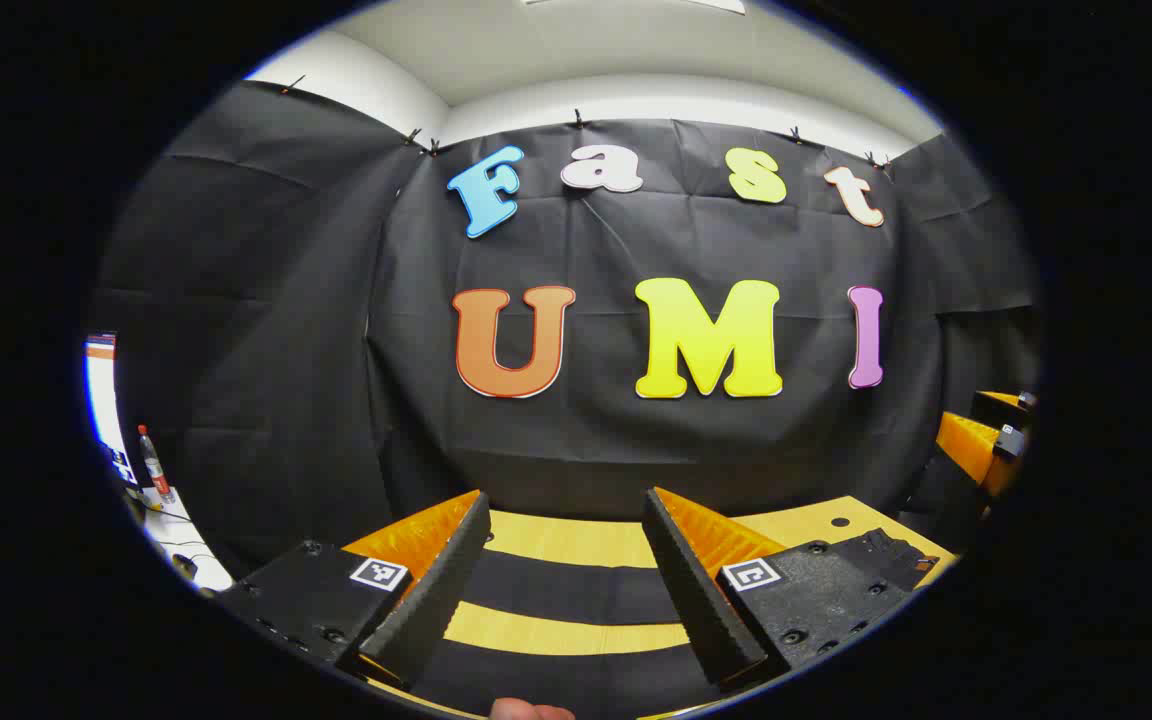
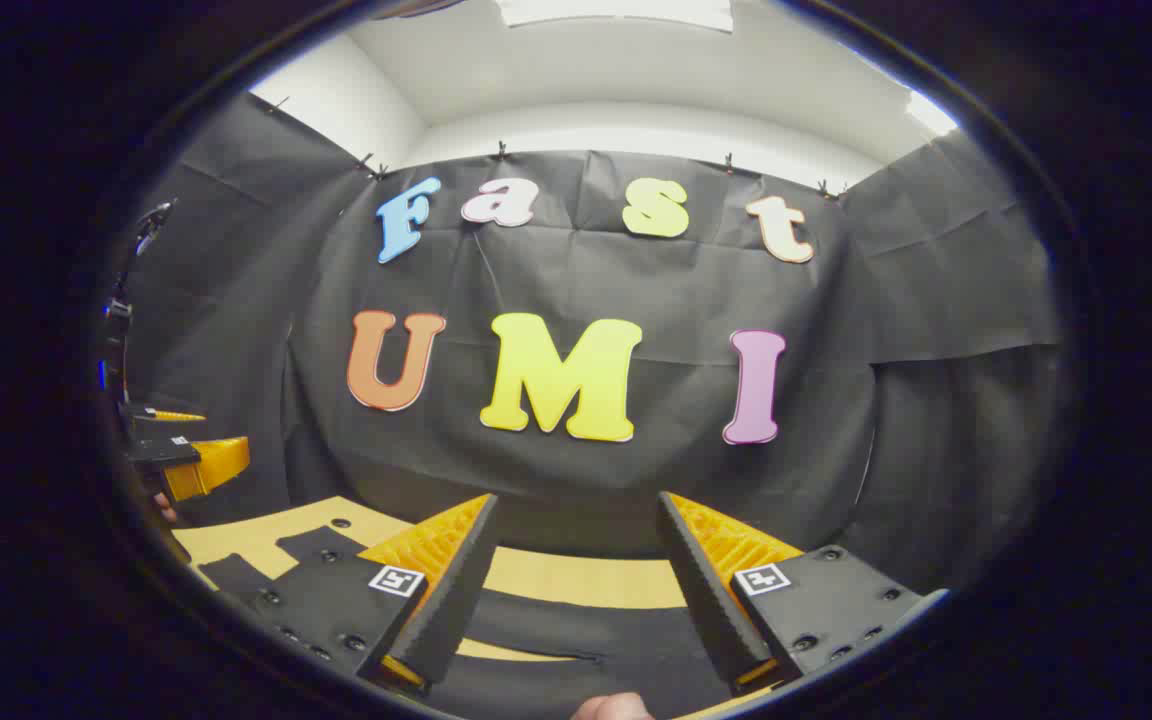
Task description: Grasp the waist and the cuffs of the jeans and fold them to make the two legs overlap; first hold the waist and fold one-third of the jeans toward the cuffs, then hold the cuffs and fold the remaining one-third in the same direction to finish folding.
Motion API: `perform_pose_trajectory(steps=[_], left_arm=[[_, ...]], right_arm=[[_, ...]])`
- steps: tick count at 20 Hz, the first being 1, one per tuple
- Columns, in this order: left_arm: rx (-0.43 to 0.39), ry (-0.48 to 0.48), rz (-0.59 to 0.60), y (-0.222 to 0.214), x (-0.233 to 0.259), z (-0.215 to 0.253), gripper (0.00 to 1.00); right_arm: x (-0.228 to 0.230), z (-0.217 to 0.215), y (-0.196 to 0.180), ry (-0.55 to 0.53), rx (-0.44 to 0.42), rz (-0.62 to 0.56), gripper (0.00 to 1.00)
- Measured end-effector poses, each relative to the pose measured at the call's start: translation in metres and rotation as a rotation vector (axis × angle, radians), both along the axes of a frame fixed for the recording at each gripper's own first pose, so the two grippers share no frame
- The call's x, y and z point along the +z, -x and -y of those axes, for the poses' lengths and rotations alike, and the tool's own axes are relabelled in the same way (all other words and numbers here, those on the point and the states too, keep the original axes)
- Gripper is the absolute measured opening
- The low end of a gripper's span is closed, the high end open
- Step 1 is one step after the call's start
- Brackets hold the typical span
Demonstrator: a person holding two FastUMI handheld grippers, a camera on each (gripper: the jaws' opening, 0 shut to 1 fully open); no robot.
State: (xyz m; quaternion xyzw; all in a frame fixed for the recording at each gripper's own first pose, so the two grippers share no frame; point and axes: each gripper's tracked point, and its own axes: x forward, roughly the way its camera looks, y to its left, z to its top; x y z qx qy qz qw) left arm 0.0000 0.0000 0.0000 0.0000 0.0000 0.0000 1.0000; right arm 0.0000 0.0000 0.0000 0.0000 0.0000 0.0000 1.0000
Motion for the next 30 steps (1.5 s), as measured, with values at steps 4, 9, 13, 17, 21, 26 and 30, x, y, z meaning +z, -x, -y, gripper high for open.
perform_pose_trajectory(steps=[4,9,13,17,21,26,30], left_arm=[[0.006,-0.011,-0.003,-0.002,0.0,-0.004,0.98],[-0.003,-0.017,-0.015,-0.001,0.0,-0.001,0.98],[-0.005,-0.017,-0.024,-0.001,0.001,0.002,0.98],[-0.008,-0.01,-0.042,-0.001,-0.004,0.006,0.98],[-0.003,-0.021,-0.048,0.0,-0.005,0.004,1.0],[0.029,0.015,-0.097,-0.004,-0.02,-0.011,0.98],[0.083,0.074,-0.185,0.009,-0.054,-0.039,0.99]], right_arm=[[-0.011,-0.001,-0.004,0.007,0.001,-0.017,0.99],[-0.01,-0.002,-0.008,0.011,0.007,-0.012,0.96],[-0.013,-0.001,-0.009,0.006,0.012,-0.018,0.94],[-0.012,0.004,-0.012,0.011,0.01,-0.013,0.94],[-0.015,0.009,-0.014,0.016,0.004,-0.019,0.94],[-0.028,0.022,-0.017,0.021,-0.011,-0.054,0.99],[-0.044,0.057,-0.013,0.033,-0.061,-0.103,0.94]])
